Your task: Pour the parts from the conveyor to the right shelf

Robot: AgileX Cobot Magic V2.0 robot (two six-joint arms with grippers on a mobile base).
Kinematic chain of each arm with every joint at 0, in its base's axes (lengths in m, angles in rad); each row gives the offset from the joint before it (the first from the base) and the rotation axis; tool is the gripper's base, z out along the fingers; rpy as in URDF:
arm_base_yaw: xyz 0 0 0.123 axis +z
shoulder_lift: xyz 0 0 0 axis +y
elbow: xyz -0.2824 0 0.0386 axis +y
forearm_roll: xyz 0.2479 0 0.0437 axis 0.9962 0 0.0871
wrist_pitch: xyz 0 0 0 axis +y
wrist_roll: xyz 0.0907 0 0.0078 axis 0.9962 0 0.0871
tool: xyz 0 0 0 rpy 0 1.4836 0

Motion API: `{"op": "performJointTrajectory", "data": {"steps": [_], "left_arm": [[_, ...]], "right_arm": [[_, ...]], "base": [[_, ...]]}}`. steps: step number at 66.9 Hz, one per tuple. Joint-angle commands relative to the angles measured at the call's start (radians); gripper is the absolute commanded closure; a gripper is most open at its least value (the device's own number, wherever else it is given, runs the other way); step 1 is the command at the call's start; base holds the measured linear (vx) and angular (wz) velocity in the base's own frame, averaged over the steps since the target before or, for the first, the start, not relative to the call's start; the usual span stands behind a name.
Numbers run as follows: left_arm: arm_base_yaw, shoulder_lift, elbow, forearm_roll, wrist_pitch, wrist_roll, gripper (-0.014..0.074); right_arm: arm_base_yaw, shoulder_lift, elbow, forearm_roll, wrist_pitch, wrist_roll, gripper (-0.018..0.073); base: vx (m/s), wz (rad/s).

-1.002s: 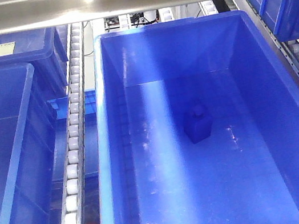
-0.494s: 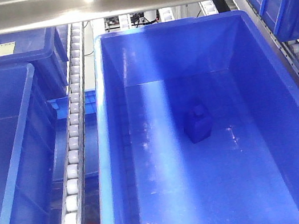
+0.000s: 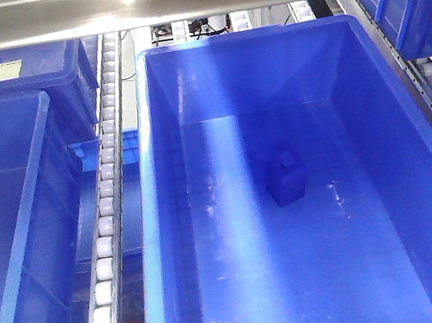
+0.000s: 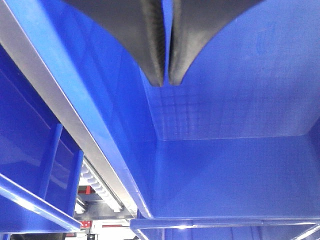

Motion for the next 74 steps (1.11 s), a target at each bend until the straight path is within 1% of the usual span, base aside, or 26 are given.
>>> {"op": "performJointTrajectory", "data": {"steps": [1, 7, 12, 18, 21, 29, 33, 41, 48, 51, 55, 74], "left_arm": [[-0.003, -0.004, -0.018, -0.002, -0.070, -0.007, 0.0603], [-0.003, -0.004, -0.018, -0.002, -0.070, -0.007, 0.0603], [-0.003, -0.004, -0.018, -0.002, -0.070, -0.007, 0.0603], [-0.003, -0.004, -0.018, -0.002, -0.070, -0.007, 0.0603], [-0.003, -0.004, -0.018, -0.002, -0.070, -0.007, 0.0603], [-0.003, -0.004, -0.018, -0.002, -0.070, -0.007, 0.0603], [-0.003, -0.004, -0.018, -0.002, -0.070, -0.007, 0.0603], [-0.003, -0.004, -0.018, -0.002, -0.070, -0.007, 0.0603], [-0.003, -0.004, -0.018, -0.002, -0.070, -0.007, 0.0603], [-0.003, -0.004, -0.018, -0.002, -0.070, -0.007, 0.0603], [-0.003, -0.004, -0.018, -0.002, -0.070, -0.007, 0.0603], [-0.003, -0.004, -0.018, -0.002, -0.070, -0.007, 0.0603]], "right_arm": [[-0.006, -0.004, -0.025, 0.002, -0.070, 0.000, 0.0568], [-0.006, -0.004, -0.025, 0.002, -0.070, 0.000, 0.0568], [-0.006, -0.004, -0.025, -0.017, -0.080, -0.007, 0.0568], [-0.017, -0.005, 0.001, -0.039, -0.142, -0.005, 0.0568], [-0.046, -0.005, 0.025, -0.039, -0.187, -0.005, 0.0568], [-0.180, -0.005, 0.120, -0.026, -0.340, -0.001, 0.0568], [-0.235, -0.005, 0.174, -0.023, -0.426, 0.001, 0.0568], [-0.286, -0.005, 0.290, -0.023, -0.582, 0.024, 0.0568], [-0.309, -0.006, 0.374, -0.029, -0.712, 0.064, 0.0568], [-0.311, -0.007, 0.369, -0.040, -0.691, 0.066, 0.0568], [-0.310, -0.007, 0.371, -0.062, -0.702, 0.069, 0.0568], [-0.310, -0.007, 0.372, -0.062, -0.708, 0.091, 0.0568]], "base": [[0.00, 0.00], [0.00, 0.00], [0.00, 0.00], [0.00, 0.00], [0.00, 0.00], [0.00, 0.00], [0.00, 0.00], [0.00, 0.00], [0.00, 0.00], [0.00, 0.00], [0.00, 0.00], [0.00, 0.00]]}}
